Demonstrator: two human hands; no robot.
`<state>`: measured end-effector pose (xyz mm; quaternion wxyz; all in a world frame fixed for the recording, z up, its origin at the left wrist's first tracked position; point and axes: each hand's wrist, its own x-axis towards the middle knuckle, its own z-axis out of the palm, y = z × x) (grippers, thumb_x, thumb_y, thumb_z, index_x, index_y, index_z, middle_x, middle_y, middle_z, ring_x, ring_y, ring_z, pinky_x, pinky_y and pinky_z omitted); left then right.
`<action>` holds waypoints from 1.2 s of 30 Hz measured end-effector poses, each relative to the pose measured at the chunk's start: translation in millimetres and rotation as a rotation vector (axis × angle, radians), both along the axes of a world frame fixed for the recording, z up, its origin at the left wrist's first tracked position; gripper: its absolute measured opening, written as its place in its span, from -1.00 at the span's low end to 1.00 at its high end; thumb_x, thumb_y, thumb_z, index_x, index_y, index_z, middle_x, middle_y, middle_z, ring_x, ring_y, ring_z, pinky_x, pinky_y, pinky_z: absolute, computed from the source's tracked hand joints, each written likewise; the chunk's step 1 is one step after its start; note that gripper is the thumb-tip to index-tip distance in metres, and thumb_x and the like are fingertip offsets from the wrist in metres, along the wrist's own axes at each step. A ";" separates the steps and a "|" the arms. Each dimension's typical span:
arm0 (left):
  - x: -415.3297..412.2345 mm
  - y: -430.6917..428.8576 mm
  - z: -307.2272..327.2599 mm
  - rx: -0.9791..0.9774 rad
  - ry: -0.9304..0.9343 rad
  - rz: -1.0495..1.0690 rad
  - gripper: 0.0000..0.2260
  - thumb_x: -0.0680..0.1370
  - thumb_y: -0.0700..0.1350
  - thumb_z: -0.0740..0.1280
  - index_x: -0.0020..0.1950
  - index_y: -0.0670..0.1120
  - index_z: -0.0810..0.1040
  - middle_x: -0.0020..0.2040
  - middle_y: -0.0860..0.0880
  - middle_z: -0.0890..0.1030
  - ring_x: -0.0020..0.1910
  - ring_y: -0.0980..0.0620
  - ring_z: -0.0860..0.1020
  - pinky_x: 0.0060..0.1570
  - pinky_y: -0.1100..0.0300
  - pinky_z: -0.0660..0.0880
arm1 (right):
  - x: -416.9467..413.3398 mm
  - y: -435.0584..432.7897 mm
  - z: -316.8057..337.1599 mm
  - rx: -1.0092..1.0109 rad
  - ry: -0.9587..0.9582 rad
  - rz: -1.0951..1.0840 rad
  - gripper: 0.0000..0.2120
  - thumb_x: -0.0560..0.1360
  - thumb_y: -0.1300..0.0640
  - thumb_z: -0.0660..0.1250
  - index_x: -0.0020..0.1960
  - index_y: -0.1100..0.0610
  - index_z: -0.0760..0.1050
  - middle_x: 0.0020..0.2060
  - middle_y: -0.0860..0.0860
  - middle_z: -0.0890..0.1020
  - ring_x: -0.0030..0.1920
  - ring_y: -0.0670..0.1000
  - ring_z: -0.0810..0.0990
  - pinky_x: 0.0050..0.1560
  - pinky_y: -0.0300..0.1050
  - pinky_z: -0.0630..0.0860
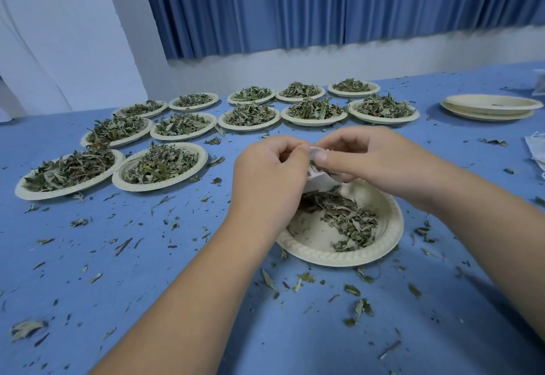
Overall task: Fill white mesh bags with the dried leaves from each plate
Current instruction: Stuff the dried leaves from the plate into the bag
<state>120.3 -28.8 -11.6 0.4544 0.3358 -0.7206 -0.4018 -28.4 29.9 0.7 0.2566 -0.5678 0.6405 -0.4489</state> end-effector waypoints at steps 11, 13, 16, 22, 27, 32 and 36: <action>-0.9 1.6 1.0 0.048 0.064 -0.024 -0.83 0.55 -0.09 0.34 -0.22 0.04 0.66 -0.48 0.18 0.54 -0.52 0.24 0.41 -0.47 0.37 0.31 | 9.6 -4.6 -7.2 0.159 -0.496 0.064 -0.85 0.49 0.24 0.37 0.05 0.21 0.54 -0.19 0.12 0.67 -0.26 0.05 0.67 -0.33 -0.23 0.59; -2.3 3.8 0.5 0.040 0.067 -0.052 -0.83 0.54 -0.11 0.35 -0.22 0.03 0.67 -0.45 0.16 0.57 -0.51 0.25 0.43 -0.47 0.40 0.32 | 11.8 -8.3 -7.9 0.119 -0.596 0.075 -0.93 0.51 0.31 0.32 -0.01 0.22 0.54 -0.24 0.08 0.66 -0.28 0.00 0.66 -0.36 -0.25 0.55; -3.6 5.2 1.2 0.039 0.094 -0.076 -0.81 0.54 -0.12 0.35 -0.25 0.05 0.66 -0.45 0.17 0.57 -0.48 0.24 0.46 -0.43 0.38 0.37 | 11.1 -13.0 -2.0 0.080 -0.605 0.071 -0.92 0.50 0.36 0.31 -0.05 0.24 0.53 -0.32 0.05 0.64 -0.34 -0.05 0.63 -0.40 -0.28 0.52; -5.8 6.3 3.4 0.051 0.133 -0.106 -0.83 0.54 -0.12 0.37 -0.23 0.01 0.68 -0.45 0.09 0.57 -0.48 0.17 0.47 -0.42 0.30 0.43 | 16.7 -30.6 4.3 0.047 -0.234 -0.069 -0.73 0.40 0.49 0.20 -0.33 0.17 0.44 -0.49 0.05 0.50 -0.51 -0.04 0.48 -0.54 -0.25 0.39; -3.8 3.6 3.9 0.031 0.126 -0.089 -0.83 0.55 -0.11 0.37 -0.23 -0.03 0.66 -0.44 0.06 0.54 -0.48 0.17 0.41 -0.47 0.35 0.36 | 21.3 -48.1 7.0 0.091 0.005 -0.146 -0.73 0.43 0.40 0.17 -0.35 0.14 0.46 -0.53 0.05 0.48 -0.56 -0.02 0.41 -0.57 -0.29 0.31; -1.6 -4.6 2.7 0.017 0.098 -0.044 -0.83 0.55 -0.12 0.35 -0.22 0.01 0.67 -0.36 0.04 0.60 -0.34 0.08 0.53 -0.27 0.20 0.54 | 7.3 -34.8 7.6 0.104 -0.061 0.013 -0.96 0.41 0.27 0.39 -0.20 0.20 0.53 -0.39 0.08 0.55 -0.45 -0.01 0.51 -0.47 -0.20 0.44; 0.2 -11.9 2.3 0.010 0.094 0.035 -0.83 0.55 -0.12 0.34 -0.20 0.02 0.66 -0.42 0.17 0.56 -0.42 0.23 0.47 -0.41 0.36 0.40 | -22.2 -5.6 12.5 0.158 -0.013 0.102 -0.57 0.25 -0.22 0.45 -0.04 0.06 0.62 -0.23 -0.06 0.67 -0.22 -0.01 0.66 -0.25 -0.25 0.56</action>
